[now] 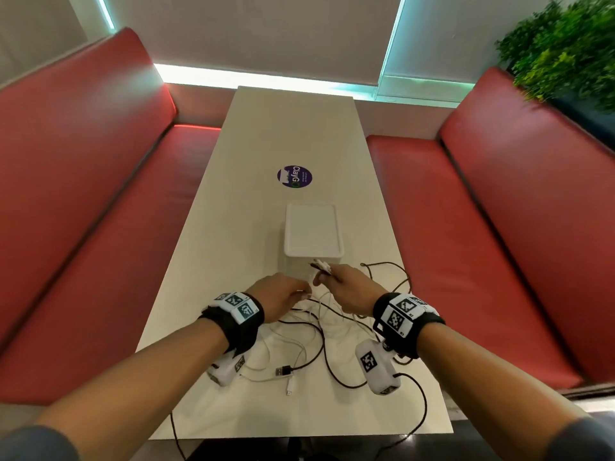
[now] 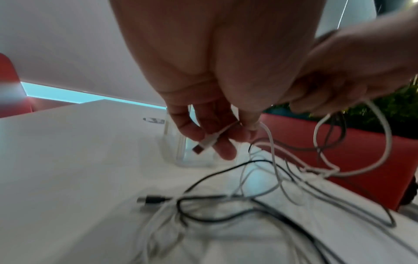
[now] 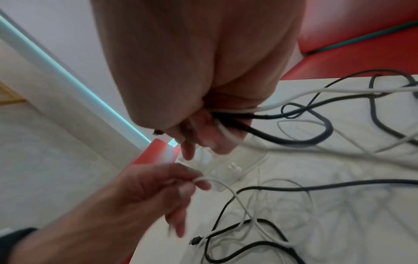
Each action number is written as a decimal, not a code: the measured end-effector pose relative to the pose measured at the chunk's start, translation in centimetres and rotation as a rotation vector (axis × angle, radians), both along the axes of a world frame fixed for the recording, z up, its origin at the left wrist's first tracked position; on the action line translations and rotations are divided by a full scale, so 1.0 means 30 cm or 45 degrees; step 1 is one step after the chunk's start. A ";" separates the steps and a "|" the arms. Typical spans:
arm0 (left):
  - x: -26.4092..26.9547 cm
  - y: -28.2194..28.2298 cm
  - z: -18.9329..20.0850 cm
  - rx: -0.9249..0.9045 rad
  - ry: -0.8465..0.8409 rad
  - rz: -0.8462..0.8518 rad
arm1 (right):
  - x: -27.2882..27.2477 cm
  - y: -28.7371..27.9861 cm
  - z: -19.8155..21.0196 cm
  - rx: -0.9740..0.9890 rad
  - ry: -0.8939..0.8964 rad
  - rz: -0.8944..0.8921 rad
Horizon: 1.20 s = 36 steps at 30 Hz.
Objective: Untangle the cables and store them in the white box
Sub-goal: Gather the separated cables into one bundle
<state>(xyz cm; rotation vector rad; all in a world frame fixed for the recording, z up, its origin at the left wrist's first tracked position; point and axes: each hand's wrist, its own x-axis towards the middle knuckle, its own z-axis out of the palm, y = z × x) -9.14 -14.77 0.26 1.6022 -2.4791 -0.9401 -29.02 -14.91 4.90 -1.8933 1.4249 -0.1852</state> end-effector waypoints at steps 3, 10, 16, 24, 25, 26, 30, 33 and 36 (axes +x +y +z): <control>0.003 -0.011 0.077 0.000 0.266 0.023 | 0.001 -0.009 -0.014 -0.055 -0.003 0.053; 0.024 -0.021 0.134 0.198 0.615 0.362 | -0.016 -0.018 0.003 0.038 -0.022 0.166; -0.003 -0.022 0.129 0.344 1.134 0.661 | -0.021 -0.020 0.037 -0.097 -0.159 0.148; -0.096 0.012 0.040 0.239 0.512 0.137 | 0.007 -0.044 0.159 -0.144 -0.340 -0.045; -0.092 0.006 0.017 0.231 0.485 0.119 | 0.006 -0.041 0.173 -0.129 -0.393 -0.081; -0.081 0.005 0.001 0.244 0.430 0.101 | 0.004 -0.038 0.187 -0.105 -0.453 -0.129; -0.028 0.010 -0.060 0.348 0.135 0.051 | 0.003 -0.034 0.231 0.085 -0.928 -0.318; -0.011 0.019 -0.067 0.310 0.043 0.080 | 0.009 -0.036 0.233 0.293 -1.234 -0.409; -0.020 0.025 -0.028 0.235 0.130 0.137 | 0.011 -0.035 0.206 0.229 -0.934 -0.376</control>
